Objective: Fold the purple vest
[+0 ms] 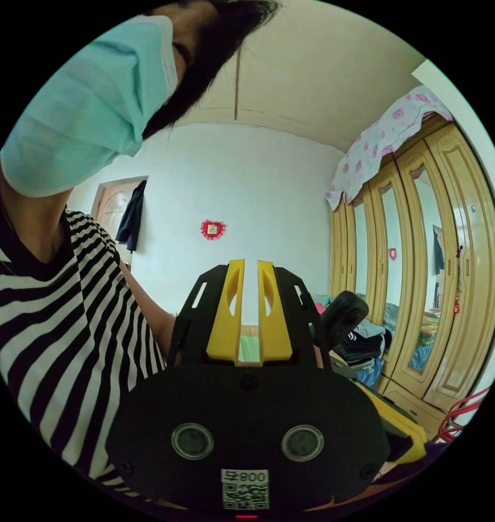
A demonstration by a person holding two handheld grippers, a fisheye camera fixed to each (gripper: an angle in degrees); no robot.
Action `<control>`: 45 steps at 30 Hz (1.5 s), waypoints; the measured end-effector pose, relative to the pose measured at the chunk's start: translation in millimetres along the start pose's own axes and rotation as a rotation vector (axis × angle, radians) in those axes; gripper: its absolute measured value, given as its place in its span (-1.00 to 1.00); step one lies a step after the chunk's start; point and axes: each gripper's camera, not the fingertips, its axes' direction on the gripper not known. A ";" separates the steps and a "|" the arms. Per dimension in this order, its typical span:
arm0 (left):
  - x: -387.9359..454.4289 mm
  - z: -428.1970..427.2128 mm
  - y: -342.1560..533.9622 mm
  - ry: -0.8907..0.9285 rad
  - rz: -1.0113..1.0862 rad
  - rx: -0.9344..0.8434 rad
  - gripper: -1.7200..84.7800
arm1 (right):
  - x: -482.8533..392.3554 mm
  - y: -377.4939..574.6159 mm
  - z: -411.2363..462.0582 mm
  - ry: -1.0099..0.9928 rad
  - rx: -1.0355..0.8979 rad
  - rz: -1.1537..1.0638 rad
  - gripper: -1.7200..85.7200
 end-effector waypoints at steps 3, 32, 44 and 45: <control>-9.8 -21.8 7.9 0.011 -0.036 0.042 -0.96 | 10.7 17.3 10.3 -0.013 -0.022 0.014 -0.90; -4.9 -250.1 125.8 -0.194 -0.448 0.405 -0.97 | 59.6 238.4 153.7 -0.272 -0.095 0.278 -0.91; 89.9 -348.7 191.7 -0.312 -0.493 0.624 -0.97 | 18.2 363.9 252.4 -0.313 -0.261 0.333 -0.89; 104.1 -358.9 198.0 -0.329 -0.490 0.644 -0.97 | 11.5 376.1 262.5 -0.311 -0.281 0.331 -0.89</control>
